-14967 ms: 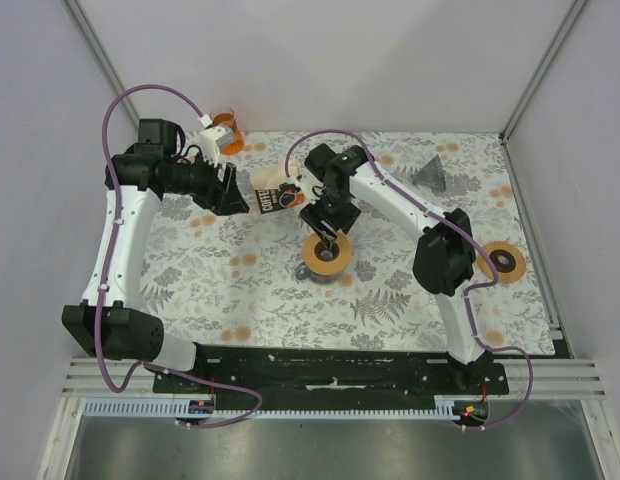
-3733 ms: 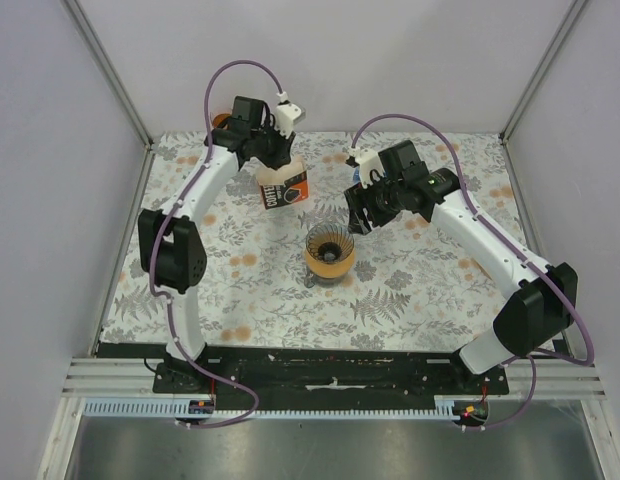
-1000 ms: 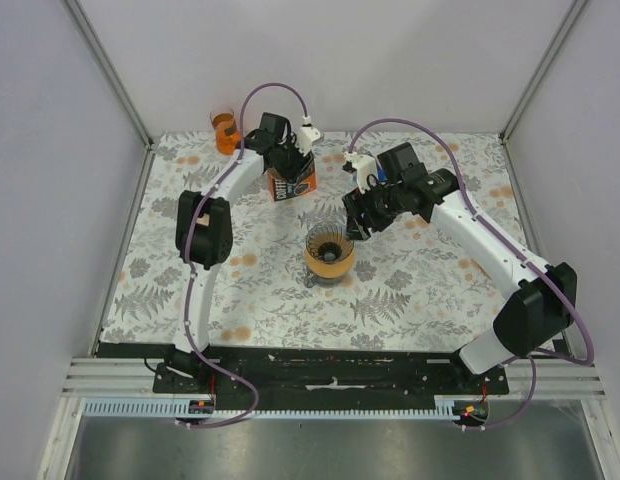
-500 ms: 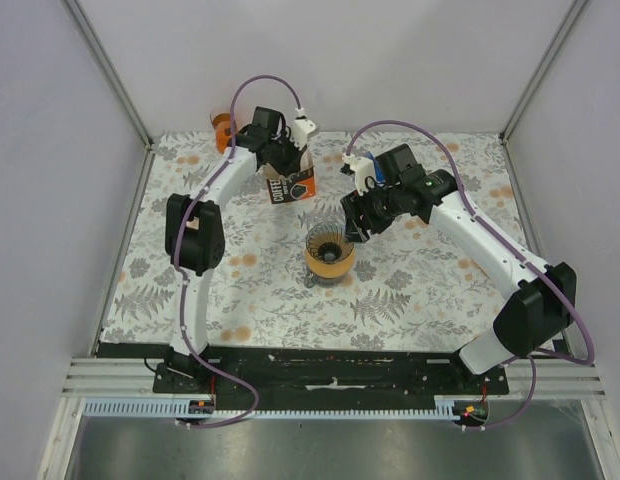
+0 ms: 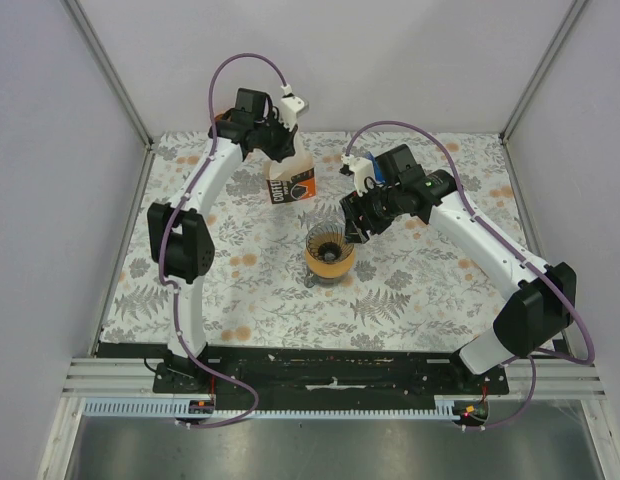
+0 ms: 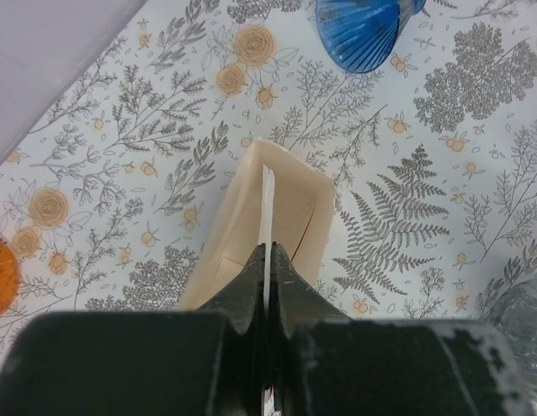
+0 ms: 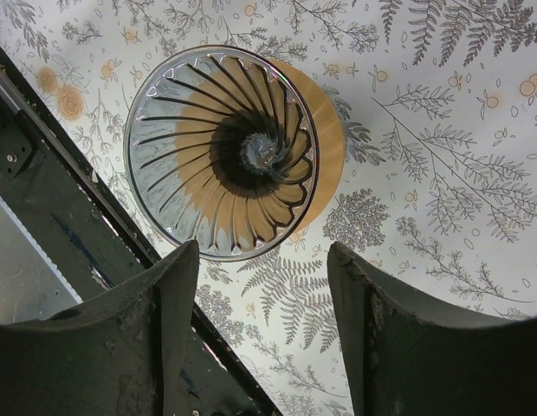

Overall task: Place the coffee filter in the dripper
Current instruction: Pick up the coffee filter from the coffee filter holder.

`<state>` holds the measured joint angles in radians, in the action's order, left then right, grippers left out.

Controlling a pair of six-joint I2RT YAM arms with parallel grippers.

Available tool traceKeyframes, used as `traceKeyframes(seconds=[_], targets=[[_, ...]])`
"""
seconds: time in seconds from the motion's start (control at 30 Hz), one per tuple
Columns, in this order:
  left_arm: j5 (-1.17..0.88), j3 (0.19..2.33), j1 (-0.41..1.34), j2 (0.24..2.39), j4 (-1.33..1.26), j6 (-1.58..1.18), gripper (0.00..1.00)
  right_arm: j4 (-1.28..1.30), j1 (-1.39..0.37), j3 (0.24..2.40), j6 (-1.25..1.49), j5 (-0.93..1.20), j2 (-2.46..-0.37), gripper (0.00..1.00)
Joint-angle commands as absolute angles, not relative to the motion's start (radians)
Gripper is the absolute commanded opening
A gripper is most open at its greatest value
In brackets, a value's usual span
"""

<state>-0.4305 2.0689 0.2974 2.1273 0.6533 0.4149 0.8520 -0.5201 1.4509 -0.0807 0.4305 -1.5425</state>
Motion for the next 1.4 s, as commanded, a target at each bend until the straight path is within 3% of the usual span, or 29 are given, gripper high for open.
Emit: traceKeyframes(seconds=[0.0,0.2,0.47,0.8,1.03,1.17,1.37], targets=[[-0.479,2.151,0.285,2.053,0.68,0.356,0.02,0.854,-0.523,1.483,-0.103,0.423,-1.506,0.68],[-0.483,2.152,0.279,2.036,0.695,0.364,0.02,0.864,-0.525,1.514,-0.107,0.43,-1.517,0.68],[-0.662,2.214,0.275,1.944,0.825,0.377,0.02,0.874,-0.525,1.543,-0.152,0.402,-1.471,0.69],[-1.049,2.186,0.284,1.72,1.256,0.794,0.02,0.672,-0.526,1.623,-0.209,0.573,-1.353,0.66],[-1.066,2.144,0.339,1.62,1.436,0.919,0.02,0.443,-0.626,1.517,-0.239,0.767,-1.238,0.59],[-1.068,2.174,0.396,1.602,1.491,0.917,0.02,0.384,-0.753,1.448,-0.345,0.72,-1.206,0.62],[-1.019,2.171,0.453,1.595,1.49,0.896,0.02,0.374,-0.759,1.433,-0.368,0.658,-1.19,0.64]])
